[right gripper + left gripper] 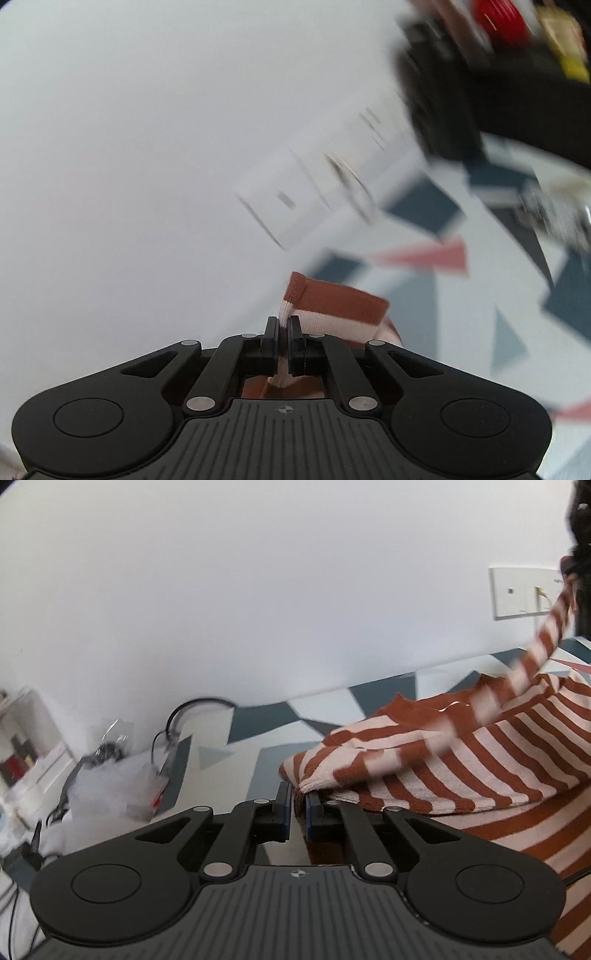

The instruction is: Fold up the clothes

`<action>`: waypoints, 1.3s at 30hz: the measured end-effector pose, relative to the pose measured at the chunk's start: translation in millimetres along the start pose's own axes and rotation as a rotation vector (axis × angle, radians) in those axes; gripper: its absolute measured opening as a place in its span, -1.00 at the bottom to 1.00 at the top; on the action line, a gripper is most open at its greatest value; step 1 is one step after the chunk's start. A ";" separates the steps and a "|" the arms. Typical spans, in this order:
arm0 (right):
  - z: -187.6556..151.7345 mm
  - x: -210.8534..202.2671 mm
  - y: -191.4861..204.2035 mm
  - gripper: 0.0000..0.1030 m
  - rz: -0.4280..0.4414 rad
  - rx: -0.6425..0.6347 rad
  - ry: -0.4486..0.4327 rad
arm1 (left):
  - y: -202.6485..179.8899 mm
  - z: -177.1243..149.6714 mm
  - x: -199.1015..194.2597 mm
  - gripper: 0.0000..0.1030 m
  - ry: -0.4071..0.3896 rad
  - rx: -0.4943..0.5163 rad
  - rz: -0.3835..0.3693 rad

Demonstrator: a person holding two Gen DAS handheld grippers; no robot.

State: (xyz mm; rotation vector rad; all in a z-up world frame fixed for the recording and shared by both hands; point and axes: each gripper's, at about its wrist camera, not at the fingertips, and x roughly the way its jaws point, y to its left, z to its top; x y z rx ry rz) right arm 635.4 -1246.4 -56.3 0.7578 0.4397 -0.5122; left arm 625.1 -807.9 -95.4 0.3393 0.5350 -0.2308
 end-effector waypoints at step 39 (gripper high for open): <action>-128.3 -97.7 -86.8 0.99 0.035 0.054 0.404 | 10.5 -74.4 -63.4 1.00 0.455 -0.210 -0.262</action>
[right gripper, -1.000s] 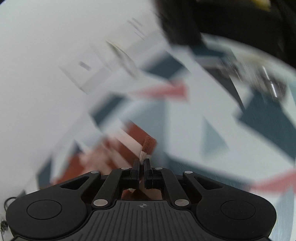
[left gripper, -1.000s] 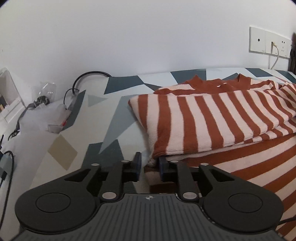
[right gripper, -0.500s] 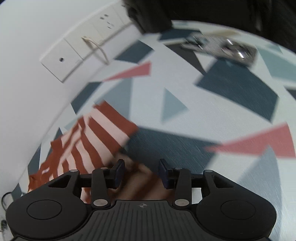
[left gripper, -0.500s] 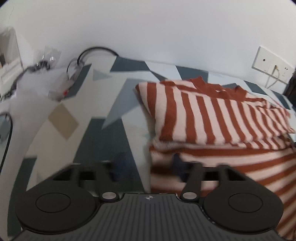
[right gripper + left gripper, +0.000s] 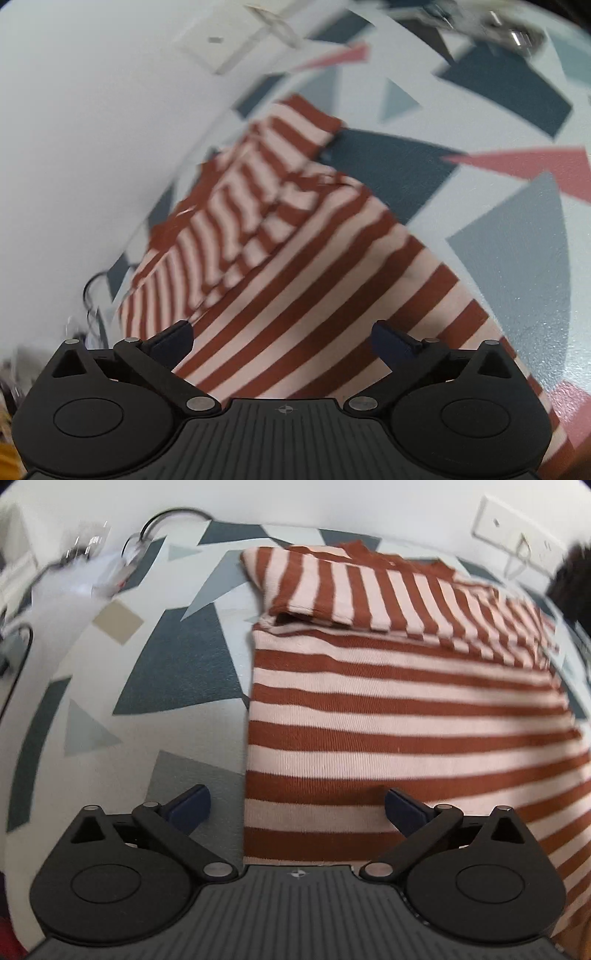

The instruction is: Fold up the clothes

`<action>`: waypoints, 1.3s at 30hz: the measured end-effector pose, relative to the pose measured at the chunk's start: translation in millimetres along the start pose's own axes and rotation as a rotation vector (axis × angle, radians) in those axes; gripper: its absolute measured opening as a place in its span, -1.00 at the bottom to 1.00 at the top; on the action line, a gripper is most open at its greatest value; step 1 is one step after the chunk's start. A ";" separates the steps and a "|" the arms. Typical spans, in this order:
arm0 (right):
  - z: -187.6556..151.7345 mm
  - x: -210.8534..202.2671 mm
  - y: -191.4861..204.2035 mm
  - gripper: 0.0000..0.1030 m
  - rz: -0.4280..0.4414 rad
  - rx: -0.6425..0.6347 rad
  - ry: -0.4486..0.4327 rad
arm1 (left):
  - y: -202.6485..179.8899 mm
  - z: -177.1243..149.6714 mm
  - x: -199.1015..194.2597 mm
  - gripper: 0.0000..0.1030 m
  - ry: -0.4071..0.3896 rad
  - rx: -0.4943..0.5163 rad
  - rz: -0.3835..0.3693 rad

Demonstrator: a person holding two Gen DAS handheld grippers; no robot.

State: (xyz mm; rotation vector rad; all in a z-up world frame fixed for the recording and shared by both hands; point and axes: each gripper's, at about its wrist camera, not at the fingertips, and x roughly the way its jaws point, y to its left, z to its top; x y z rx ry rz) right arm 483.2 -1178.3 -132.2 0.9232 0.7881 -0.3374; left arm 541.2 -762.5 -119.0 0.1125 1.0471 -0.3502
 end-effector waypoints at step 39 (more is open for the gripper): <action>-50.4 -25.0 -65.1 0.94 -0.104 -0.456 -0.042 | -48.3 -89.1 -46.3 1.00 -0.085 -0.205 0.199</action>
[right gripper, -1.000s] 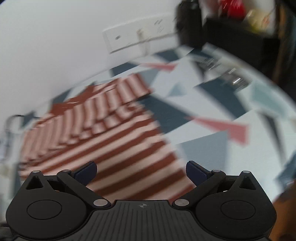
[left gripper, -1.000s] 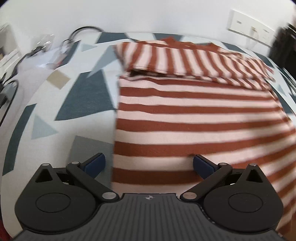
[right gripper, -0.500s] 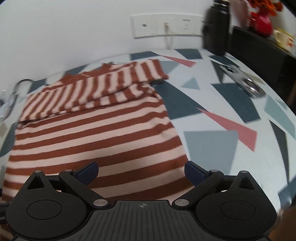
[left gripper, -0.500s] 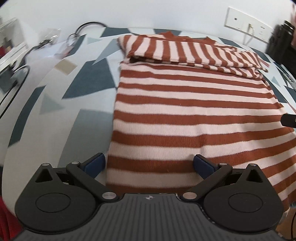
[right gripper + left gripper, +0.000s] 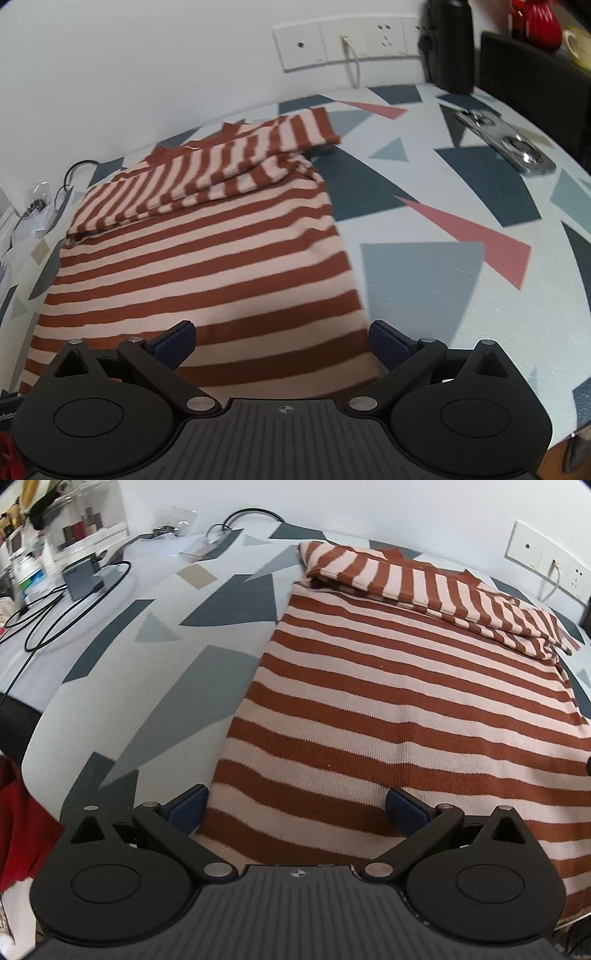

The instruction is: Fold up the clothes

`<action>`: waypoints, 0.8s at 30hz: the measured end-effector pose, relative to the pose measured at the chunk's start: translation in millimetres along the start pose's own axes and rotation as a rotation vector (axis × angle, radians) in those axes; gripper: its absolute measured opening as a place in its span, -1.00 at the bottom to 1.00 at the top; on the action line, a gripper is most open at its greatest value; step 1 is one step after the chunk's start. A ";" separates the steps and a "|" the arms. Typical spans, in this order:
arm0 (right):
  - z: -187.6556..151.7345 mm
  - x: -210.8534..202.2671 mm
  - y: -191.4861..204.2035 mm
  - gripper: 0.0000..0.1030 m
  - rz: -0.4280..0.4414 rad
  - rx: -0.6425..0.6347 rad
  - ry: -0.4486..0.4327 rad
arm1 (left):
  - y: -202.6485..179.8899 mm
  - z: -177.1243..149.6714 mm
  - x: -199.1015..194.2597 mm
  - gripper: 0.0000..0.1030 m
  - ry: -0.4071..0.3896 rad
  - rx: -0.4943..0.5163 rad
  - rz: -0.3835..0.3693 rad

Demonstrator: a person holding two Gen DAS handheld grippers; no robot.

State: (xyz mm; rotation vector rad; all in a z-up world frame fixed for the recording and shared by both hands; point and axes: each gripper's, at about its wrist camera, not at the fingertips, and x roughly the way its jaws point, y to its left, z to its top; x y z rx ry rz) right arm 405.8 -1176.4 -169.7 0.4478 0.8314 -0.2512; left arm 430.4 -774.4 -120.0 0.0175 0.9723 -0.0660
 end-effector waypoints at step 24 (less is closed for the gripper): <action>-13.7 23.1 17.6 0.99 -0.128 -0.228 0.027 | -5.4 3.8 0.8 0.96 -0.053 0.058 -0.044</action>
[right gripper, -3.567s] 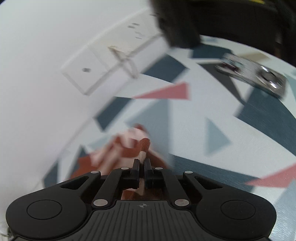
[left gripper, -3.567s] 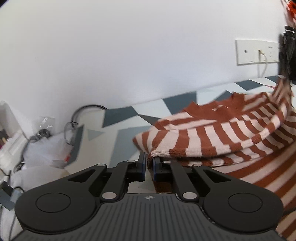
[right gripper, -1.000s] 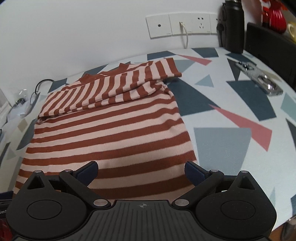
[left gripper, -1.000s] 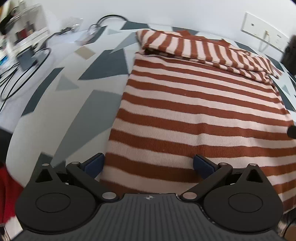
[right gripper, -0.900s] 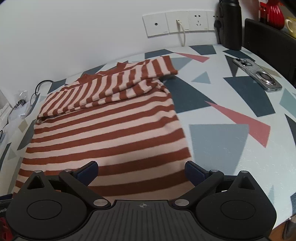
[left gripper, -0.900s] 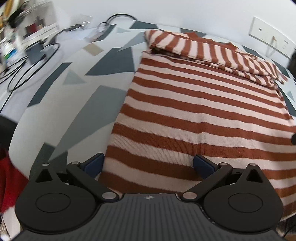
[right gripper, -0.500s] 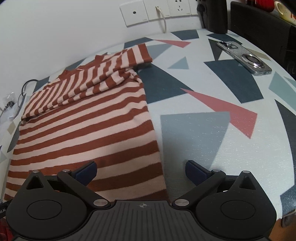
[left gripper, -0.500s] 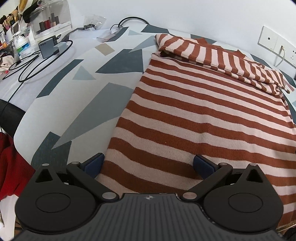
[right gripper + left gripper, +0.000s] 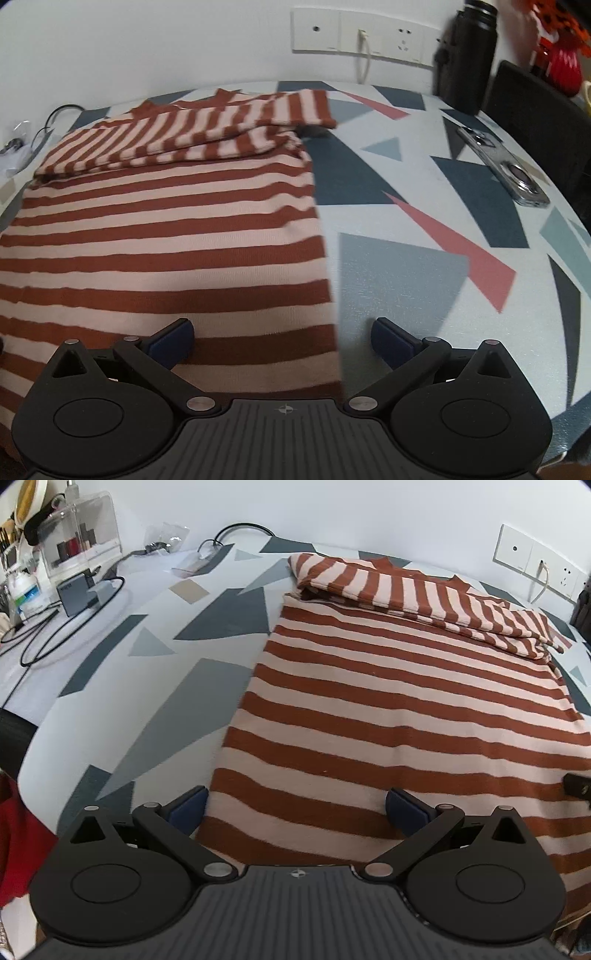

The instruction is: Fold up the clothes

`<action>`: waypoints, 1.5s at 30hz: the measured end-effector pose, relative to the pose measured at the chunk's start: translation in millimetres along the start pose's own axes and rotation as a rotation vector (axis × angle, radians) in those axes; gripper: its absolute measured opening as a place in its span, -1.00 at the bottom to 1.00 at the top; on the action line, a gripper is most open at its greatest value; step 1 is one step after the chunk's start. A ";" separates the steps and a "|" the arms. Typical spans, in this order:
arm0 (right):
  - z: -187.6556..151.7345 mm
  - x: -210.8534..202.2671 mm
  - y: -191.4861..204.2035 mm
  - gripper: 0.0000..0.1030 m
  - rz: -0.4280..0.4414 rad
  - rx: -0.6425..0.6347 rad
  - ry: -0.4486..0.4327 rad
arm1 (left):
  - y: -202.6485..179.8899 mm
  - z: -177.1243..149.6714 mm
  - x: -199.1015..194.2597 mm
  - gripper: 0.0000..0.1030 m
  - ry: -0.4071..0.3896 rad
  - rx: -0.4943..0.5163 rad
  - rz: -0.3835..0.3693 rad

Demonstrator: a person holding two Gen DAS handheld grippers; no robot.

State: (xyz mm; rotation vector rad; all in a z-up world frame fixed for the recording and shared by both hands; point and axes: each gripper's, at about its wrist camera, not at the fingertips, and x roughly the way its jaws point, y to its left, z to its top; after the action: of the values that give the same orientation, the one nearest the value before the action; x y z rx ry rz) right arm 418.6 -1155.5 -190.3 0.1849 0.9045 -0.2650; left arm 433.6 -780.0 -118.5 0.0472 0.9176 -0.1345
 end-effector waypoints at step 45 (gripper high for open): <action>-7.1 -38.5 -37.9 -0.85 0.223 0.247 -0.083 | 27.4 -0.9 -32.5 -0.75 -0.060 -0.160 -0.175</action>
State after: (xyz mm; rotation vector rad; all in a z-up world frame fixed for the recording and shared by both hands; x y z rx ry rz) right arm 379.1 -1183.8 -165.8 0.4968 0.7603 -0.1745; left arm 417.1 -749.6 -93.7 -0.1848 0.8688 -0.2235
